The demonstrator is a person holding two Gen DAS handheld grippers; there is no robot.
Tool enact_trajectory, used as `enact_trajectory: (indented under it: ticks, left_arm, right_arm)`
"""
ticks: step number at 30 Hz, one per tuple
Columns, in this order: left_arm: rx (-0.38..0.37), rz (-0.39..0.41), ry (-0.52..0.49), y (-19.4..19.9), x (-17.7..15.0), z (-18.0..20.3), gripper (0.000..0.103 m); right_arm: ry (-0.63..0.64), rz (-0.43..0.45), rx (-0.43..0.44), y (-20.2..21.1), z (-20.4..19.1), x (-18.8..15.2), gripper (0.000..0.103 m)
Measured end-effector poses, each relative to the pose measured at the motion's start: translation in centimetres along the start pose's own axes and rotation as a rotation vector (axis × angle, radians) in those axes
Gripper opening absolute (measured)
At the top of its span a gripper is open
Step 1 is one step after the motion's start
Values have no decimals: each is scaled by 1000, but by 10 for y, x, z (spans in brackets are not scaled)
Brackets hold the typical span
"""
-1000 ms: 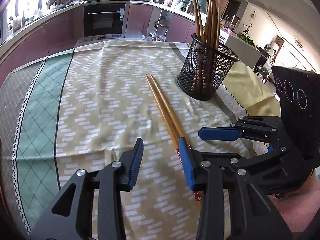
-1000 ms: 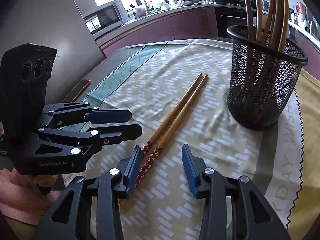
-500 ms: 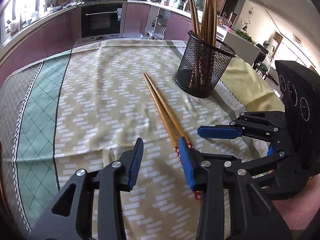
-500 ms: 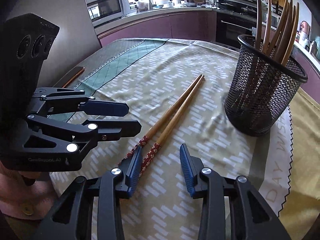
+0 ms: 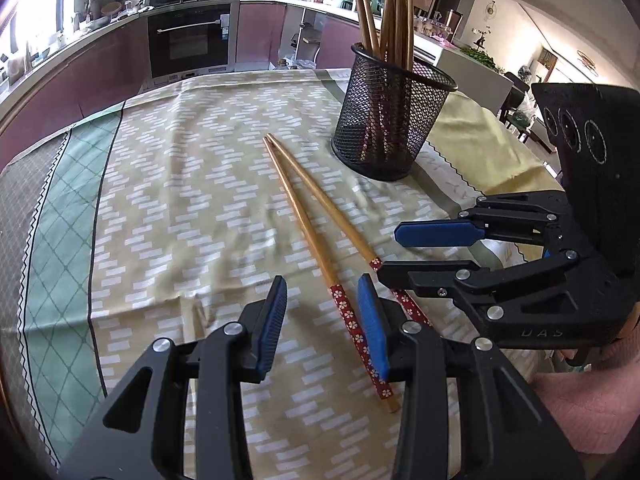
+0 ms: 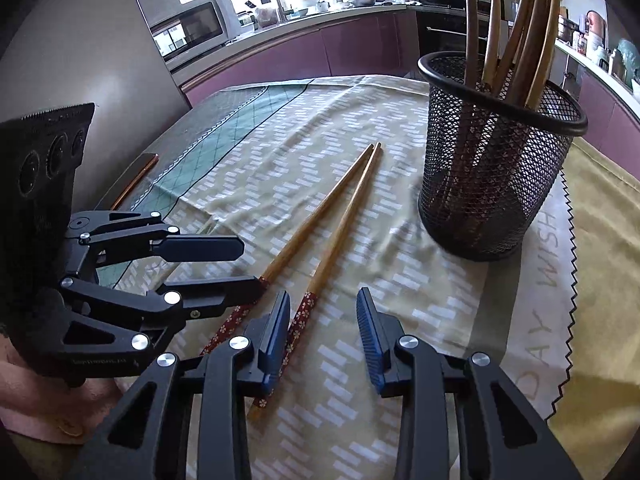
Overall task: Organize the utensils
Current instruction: 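Lower both grippers to the remaining two chopsticks and grasp one each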
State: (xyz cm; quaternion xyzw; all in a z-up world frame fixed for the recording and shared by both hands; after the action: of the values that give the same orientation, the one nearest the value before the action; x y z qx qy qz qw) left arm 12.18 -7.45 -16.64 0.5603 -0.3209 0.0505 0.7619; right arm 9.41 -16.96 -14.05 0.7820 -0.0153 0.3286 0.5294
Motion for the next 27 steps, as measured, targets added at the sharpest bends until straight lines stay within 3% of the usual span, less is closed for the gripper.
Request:
enact_trajectory:
  ticks: [7,17,21,27]
  left_arm:
    - [3,-1,10,-3,2,-4,37]
    - [2,4,20,-10,10,-8,40]
    - [10,3,9,-12,12,-7,40]
    - [22,3,7,-19,22,-10,39]
  right_arm:
    - [-38,23,11,-3,9,16,33]
    - [-53,44,-47,-22,16,46,33]
    - [-18,37,-103,-29,15,46,28]
    - [-38,27,-104,-24,24,39,20]
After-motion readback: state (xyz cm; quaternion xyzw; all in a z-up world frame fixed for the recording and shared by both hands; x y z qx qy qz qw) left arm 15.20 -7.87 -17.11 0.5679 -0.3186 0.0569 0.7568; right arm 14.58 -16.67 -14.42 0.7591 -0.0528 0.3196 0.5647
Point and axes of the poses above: each gripper's, at about its wrist camera, not at the fingertips, and y roughly against the way its jaws point, z to its right, x to its top, the point moved 8 cm from there along -y, roughly the way its jaws point, and after that the axes turned 4 degrees about -z, right-handed, at the moved point
